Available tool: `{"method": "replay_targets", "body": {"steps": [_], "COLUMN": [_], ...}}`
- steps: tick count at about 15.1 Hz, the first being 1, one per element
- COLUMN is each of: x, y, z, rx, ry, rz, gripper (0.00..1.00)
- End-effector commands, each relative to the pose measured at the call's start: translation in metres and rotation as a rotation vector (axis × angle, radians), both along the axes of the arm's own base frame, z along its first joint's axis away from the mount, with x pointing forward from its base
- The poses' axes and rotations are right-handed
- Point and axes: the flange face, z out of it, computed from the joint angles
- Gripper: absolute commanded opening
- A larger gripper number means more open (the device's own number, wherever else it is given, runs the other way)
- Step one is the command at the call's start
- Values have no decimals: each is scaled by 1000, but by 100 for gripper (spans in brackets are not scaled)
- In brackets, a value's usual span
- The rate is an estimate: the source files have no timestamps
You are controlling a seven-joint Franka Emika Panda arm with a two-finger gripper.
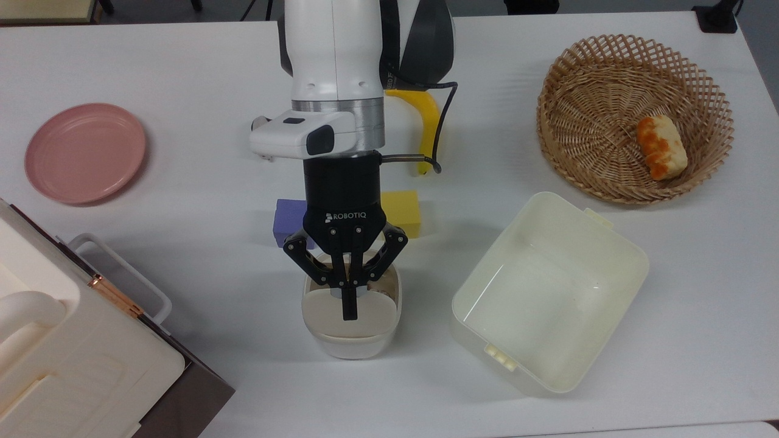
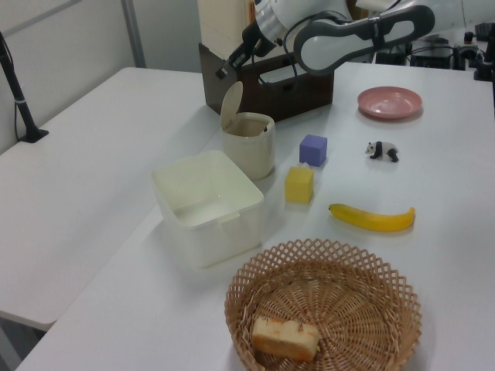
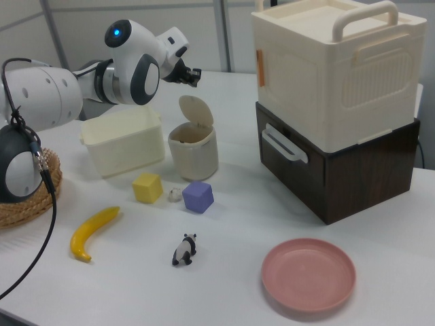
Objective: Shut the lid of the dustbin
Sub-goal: 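Push the raised dustbin lid down with the gripper fingers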
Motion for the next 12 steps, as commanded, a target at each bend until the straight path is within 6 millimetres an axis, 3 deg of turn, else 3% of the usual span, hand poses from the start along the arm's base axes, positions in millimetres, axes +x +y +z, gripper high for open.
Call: {"method": "replay_targets", "body": {"steps": [1,8,12], "x": [-3,-15,-22], "y": [-1,-5,3], "z": [-9,-26,-55], "rx": [-53,-94,-123], "ry": [105,337,438], "rz": [10,1,6], "gripper": [0,0,0]}}
